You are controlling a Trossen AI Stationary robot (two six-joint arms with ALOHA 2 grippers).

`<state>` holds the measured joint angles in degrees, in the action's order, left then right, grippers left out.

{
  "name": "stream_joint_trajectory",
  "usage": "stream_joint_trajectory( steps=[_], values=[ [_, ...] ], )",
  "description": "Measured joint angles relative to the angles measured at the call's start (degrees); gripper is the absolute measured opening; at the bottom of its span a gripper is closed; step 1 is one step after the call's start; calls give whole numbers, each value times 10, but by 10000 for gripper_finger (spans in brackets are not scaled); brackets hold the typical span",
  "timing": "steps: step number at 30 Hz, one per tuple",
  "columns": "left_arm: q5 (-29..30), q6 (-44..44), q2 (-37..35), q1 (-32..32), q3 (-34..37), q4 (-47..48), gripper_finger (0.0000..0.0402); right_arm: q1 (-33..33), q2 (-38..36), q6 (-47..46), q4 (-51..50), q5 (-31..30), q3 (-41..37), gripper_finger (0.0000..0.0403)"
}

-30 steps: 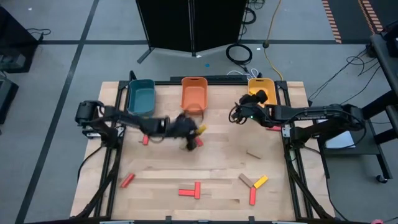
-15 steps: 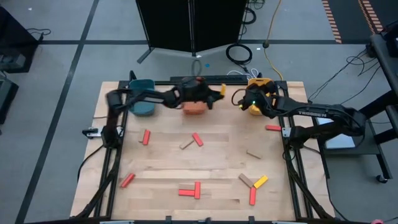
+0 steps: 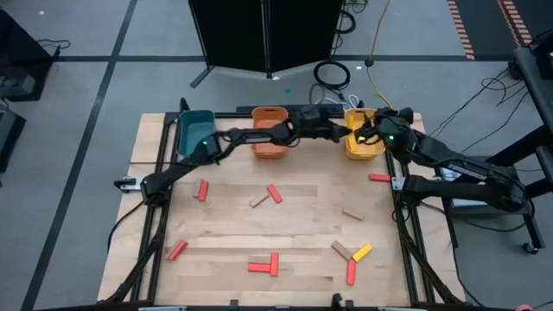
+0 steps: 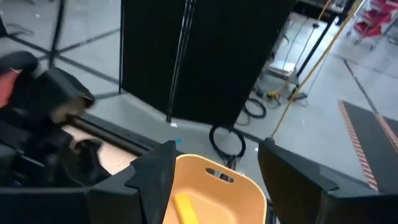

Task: Sort blocks
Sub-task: Put the yellow block into the yellow bin

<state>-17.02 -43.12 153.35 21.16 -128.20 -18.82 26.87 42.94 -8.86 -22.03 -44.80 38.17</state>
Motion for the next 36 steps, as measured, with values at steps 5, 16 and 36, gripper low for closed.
stream_joint_trajectory(
  steps=[5, 16, 36],
  values=[
    [80, -8, 45, -19, -37, -54, 96, 0, -51, 41, 52, 17, -33, 222],
    [105, 61, 58, -32, -47, -8, 96, 0, -73, 64, 95, 152, -34, 222],
    [102, 129, 57, -52, -47, -28, 264, 0, -73, 72, 98, 152, -34, 222]
  ],
)
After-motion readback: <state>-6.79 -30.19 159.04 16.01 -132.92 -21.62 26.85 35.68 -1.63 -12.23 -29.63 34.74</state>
